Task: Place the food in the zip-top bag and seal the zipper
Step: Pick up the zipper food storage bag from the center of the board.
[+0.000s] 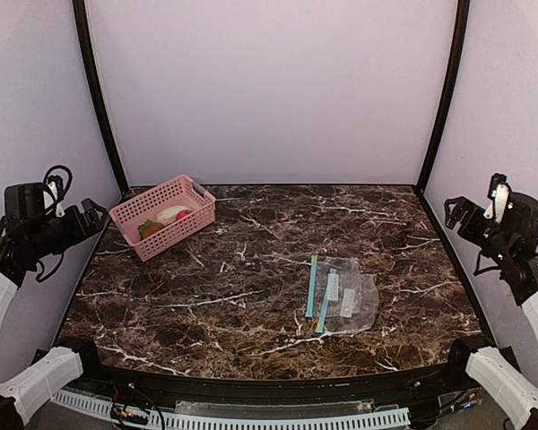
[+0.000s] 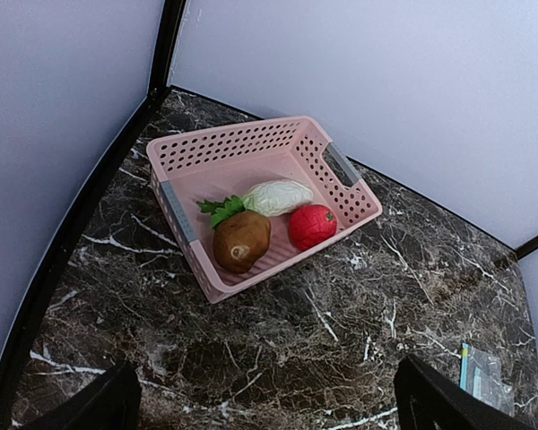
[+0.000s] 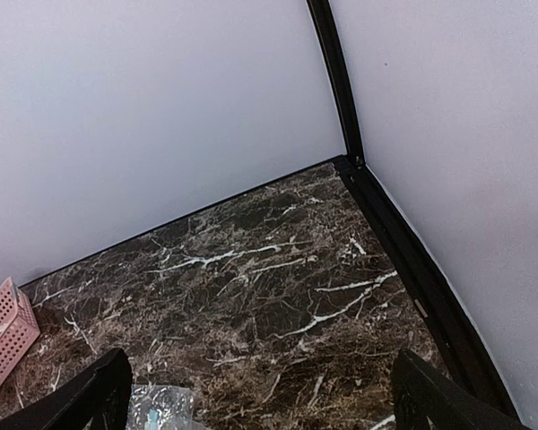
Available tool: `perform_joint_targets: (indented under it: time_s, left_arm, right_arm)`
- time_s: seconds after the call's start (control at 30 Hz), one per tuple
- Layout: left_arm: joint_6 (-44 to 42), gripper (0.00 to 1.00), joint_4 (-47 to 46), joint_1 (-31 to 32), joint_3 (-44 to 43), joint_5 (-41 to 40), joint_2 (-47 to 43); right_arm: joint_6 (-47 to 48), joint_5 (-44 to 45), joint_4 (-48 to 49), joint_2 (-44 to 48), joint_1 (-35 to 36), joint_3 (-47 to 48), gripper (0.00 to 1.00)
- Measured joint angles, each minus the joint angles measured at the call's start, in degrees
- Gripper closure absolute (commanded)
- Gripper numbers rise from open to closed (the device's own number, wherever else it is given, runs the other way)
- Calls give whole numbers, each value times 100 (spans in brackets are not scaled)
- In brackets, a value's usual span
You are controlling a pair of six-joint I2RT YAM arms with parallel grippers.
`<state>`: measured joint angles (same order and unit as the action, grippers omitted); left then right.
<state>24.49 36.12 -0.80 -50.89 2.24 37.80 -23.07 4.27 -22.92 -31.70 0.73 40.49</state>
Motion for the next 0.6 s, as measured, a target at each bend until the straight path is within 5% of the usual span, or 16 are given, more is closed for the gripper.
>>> perform_joint_targets:
  time_s: [0.37, 0.6]
  left_arm:
    - [-7, 0, 299, 0, -138, 52, -72]
    - [-79, 9, 205, 0, -90, 828, -103]
  right_arm:
    - [79, -229, -761, -98, 0, 334, 1]
    - [59, -1244, -1016, -601, 0, 702, 20]
